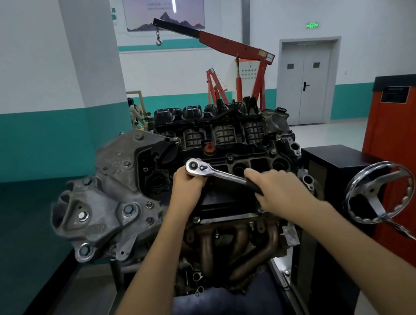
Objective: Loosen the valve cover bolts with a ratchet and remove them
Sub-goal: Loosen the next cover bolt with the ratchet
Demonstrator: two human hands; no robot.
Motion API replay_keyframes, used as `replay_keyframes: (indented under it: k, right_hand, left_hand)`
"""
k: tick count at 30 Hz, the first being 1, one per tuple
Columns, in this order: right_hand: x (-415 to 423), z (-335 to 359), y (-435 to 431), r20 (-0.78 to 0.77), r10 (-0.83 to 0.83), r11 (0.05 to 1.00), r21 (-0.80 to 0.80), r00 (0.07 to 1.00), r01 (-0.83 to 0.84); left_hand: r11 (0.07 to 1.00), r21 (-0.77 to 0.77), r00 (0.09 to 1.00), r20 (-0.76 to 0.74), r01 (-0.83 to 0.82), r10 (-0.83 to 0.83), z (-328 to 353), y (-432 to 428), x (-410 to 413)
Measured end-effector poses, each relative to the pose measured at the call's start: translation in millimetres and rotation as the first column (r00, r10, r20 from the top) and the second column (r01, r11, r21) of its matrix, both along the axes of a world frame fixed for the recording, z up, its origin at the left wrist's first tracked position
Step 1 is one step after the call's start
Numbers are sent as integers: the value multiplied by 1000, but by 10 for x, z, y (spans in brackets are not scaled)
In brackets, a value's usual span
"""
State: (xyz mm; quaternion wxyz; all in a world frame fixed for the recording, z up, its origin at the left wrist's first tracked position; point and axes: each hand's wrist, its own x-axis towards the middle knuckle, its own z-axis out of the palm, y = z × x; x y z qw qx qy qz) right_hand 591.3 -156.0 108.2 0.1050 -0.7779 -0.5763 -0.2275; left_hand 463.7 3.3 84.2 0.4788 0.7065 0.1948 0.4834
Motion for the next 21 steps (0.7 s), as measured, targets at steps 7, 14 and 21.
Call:
replay_keyframes:
  k: [7,14,21]
  right_hand:
    - [-1306,-905,304,-775,239,938,340,585,67]
    - [-632,-629,-3,-645,180,980,180,743,-81]
    - [-54,-131,-59,-137,-6,1000,19,991,8]
  left_hand:
    - [995,-22,995,34,-96,96,-17,-61,112]
    - [1000,16,1000,-2,-8,8,-26,18,80]
    - [1000,28,1000,-6,1,-1,-17,45,62]
